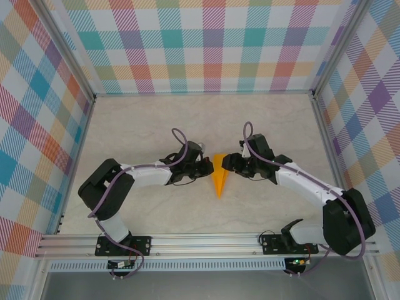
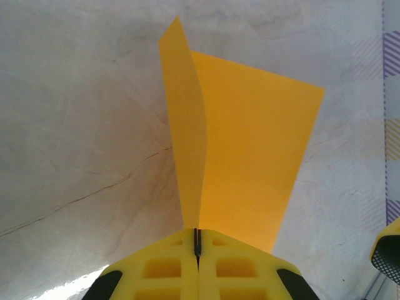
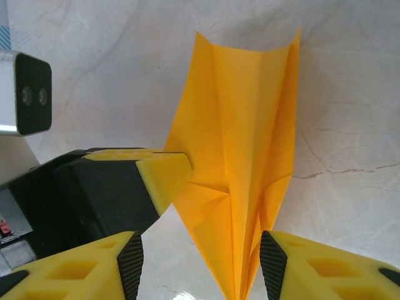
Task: Fold a paper plane with a square sheet of paper (pick it up from the middle)
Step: Move a paper plane to the center of the table.
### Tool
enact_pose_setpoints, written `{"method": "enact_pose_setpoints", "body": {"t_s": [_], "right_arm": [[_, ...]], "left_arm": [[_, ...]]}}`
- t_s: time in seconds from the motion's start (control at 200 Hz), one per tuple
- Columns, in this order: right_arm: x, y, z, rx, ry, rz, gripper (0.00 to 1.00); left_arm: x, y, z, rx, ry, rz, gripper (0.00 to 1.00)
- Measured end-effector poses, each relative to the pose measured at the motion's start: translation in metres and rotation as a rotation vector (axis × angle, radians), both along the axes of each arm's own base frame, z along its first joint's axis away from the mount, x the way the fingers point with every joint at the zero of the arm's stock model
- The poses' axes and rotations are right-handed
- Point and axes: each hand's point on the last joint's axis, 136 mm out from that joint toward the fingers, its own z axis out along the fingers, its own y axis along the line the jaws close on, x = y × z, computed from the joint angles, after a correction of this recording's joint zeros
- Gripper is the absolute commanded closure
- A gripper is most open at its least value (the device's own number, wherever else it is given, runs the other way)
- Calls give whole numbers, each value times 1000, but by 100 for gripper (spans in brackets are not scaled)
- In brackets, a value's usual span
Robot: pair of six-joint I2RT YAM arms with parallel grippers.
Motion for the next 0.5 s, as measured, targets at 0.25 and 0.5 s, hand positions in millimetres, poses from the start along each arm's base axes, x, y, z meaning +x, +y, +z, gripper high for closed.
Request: {"method": "enact_pose_setpoints", "body": {"t_s": [0.25,0.5], "right_arm": [[-2,10,-27,-23,75,16,49],[0,16,-34,-23,85,29,51]], "left_arm": [[1,2,-6,-15,10,23,100],[-2,7,-13,-16,23,34,100]]}}
